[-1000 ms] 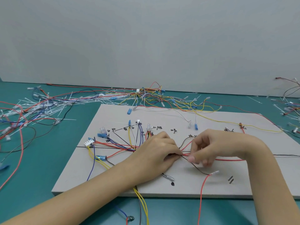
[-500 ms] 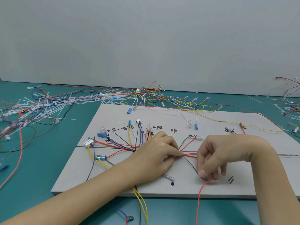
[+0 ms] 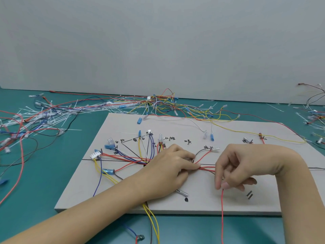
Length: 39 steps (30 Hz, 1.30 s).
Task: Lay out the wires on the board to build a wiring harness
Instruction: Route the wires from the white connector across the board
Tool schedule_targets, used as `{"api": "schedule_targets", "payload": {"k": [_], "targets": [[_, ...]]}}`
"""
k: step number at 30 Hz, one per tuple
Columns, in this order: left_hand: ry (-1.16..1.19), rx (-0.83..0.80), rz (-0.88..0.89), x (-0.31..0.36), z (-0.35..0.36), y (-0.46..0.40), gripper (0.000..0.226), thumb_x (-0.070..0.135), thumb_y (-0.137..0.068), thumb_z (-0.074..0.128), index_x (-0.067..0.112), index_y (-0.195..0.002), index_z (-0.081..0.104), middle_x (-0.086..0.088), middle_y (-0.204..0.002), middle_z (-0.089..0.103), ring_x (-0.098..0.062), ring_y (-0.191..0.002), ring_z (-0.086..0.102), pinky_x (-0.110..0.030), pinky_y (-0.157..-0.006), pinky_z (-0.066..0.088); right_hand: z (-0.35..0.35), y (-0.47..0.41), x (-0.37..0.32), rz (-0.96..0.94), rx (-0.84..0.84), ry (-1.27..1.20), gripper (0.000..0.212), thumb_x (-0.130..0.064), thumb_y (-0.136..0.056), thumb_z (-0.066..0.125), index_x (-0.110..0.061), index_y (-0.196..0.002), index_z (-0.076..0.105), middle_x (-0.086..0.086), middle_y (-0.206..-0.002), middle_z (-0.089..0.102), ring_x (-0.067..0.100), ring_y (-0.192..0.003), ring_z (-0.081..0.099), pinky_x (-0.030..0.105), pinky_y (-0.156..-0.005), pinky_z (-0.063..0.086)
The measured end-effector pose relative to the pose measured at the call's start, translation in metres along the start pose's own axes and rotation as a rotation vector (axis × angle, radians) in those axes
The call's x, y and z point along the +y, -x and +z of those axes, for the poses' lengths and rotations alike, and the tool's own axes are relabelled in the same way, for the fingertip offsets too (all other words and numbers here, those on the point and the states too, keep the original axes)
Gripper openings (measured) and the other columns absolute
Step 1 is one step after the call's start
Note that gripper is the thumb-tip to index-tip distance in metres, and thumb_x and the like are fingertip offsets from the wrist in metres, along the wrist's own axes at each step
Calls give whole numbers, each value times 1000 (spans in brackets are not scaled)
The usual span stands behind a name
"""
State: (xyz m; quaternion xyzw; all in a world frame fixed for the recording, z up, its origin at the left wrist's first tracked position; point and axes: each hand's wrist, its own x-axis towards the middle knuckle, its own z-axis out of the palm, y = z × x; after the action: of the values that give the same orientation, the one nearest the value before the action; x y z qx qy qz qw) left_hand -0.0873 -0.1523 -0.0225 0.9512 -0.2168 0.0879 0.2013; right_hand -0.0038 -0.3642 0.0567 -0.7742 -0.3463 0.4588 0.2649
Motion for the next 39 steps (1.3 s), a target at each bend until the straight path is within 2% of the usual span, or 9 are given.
{"api": "schedule_targets", "payload": {"k": [6, 10, 16, 23, 27, 32, 34, 36, 39], "targets": [[-36, -13, 5, 0, 0, -1, 44, 14, -93, 45, 32, -130, 59, 10, -135, 52, -16, -119, 37, -39, -102, 34, -6, 6, 4, -174, 94, -120, 10, -10, -81, 76, -16, -90, 77, 12, -85, 75, 15, -62, 66, 21, -54, 49], [-115, -57, 11, 1, 0, -2, 48, 18, -96, 40, 35, -139, 49, 11, -137, 46, -18, -119, 35, -39, -102, 32, -9, 0, 5, -236, 380, -190, 14, -17, -79, 70, -11, -90, 77, 15, -79, 73, 16, -55, 60, 24, -49, 47], [-246, -71, 35, 0, 2, -1, 48, 23, -98, 35, 31, -145, 37, 9, -140, 36, -18, -119, 30, -36, -99, 31, -6, -31, 4, -237, 835, -110, 11, -3, -86, 69, -11, -84, 77, 6, -65, 62, 9, -56, 56, 22, -44, 47], [-276, -63, 38, 0, 2, -1, 48, 25, -99, 32, 29, -147, 33, 8, -143, 37, -20, -120, 32, -35, -98, 31, 4, -73, 4, -302, 1000, -147, 17, -2, -90, 63, -14, -79, 69, 2, -65, 64, 5, -54, 55, 17, -48, 42], [-266, -51, 40, 1, 1, 0, 49, 24, -99, 32, 29, -148, 32, 11, -144, 39, -19, -120, 34, -36, -99, 32, 4, -86, 14, -239, 1113, -9, 10, -9, -87, 68, -16, -81, 72, -6, -69, 64, 0, -63, 53, 14, -58, 36], [-275, -35, 55, 1, 1, 1, 48, 23, -99, 33, 30, -147, 34, 11, -141, 41, -18, -119, 34, -38, -99, 33, 0, -89, 20, -174, 1212, 13, 11, -14, -84, 71, -23, -78, 74, -14, -69, 61, -5, -68, 54, 9, -59, 33], [-232, -11, 65, 1, 1, 1, 48, 22, -98, 36, 29, -146, 36, 12, -136, 47, -17, -117, 36, -37, -98, 35, 0, -90, 20, -171, 1241, 9, 11, -15, -83, 72, -24, -76, 74, -15, -66, 61, -3, -67, 55, 8, -59, 34], [-109, 53, 72, 1, 0, 2, 45, 18, -97, 41, 24, -141, 46, 8, -119, 59, -16, -109, 42, -35, -94, 39, 1, -91, 20, -134, 1267, 18, 11, -18, -83, 73, -26, -75, 74, -12, -64, 62, 6, -68, 58, 21, -64, 44], [64, 263, 20, 1, -3, 3, 24, 22, -93, 52, 16, -112, 65, 6, -95, 66, -14, -97, 49, -32, -87, 43, 1, -90, 21, -38, 1291, 34, 8, -26, -83, 73, -27, -75, 74, -4, -68, 64, 20, -74, 61, 33, -70, 49]]}}
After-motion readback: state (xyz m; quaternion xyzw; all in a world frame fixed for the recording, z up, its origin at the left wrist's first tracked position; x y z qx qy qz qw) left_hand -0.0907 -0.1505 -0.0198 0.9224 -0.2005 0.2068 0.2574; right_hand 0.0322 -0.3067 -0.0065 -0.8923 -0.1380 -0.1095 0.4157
